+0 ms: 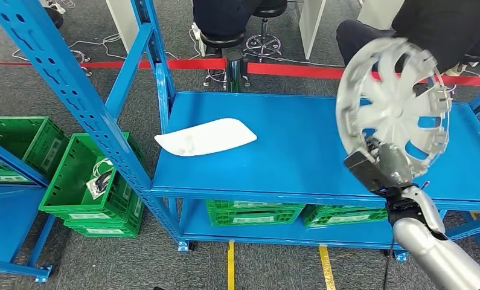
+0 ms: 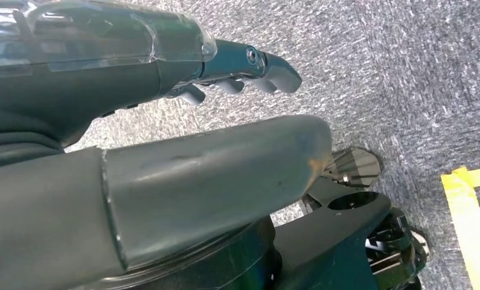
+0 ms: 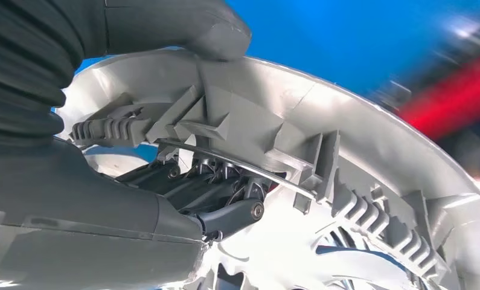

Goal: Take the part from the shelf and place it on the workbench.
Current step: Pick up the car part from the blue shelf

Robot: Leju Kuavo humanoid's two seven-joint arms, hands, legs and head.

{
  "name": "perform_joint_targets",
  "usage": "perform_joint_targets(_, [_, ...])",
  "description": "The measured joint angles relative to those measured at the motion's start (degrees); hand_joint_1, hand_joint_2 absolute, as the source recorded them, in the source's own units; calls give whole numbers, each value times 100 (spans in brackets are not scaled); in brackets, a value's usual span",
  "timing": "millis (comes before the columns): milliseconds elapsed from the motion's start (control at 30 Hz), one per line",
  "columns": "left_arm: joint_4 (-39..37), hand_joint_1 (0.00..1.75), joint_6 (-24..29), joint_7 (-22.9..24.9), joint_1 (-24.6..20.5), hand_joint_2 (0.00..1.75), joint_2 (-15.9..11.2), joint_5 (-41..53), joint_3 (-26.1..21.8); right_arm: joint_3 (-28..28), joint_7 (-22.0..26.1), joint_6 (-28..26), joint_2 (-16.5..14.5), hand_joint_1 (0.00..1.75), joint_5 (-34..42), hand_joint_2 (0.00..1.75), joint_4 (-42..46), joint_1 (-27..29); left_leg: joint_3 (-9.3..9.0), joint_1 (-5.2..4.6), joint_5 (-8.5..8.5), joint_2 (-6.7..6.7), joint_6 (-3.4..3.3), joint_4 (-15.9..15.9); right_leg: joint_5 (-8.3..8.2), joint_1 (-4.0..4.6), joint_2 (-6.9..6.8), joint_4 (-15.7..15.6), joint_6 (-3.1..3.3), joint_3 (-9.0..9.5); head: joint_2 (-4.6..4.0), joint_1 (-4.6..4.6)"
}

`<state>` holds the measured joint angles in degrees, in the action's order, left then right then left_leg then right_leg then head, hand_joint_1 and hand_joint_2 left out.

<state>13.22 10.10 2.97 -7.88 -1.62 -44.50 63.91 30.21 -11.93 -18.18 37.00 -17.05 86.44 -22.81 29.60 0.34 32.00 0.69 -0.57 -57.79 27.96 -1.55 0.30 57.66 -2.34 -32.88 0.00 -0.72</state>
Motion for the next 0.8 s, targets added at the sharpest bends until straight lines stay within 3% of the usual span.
perform_joint_targets(233, [-2,0,77,-226,22,0,-4,38,0,-763,709,-770,-324,175,811,175,1468,322,1,-1,1,-1,0,1,2,-1,1,-4,2,-1,0,-8])
perform_joint_targets(367, [-3,0,163,-542,28,175,-4,133,0,-988,870,-854,-500,175,984,175,2271,424,0,-1,1,-8,0,1,2,-1,1,-5,1,-1,0,-9])
perform_joint_targets(567, [-5,0,589,-650,28,175,-7,228,1,-1054,922,-808,-703,175,968,175,3214,532,-1,-1,0,-32,1,1,2,0,0,-5,1,0,0,-5])
perform_joint_targets(800, [-7,0,627,-664,31,175,-13,105,0,-917,941,-684,-842,175,1048,175,3798,613,-2,0,0,-43,1,1,2,0,-1,-5,2,0,0,-5])
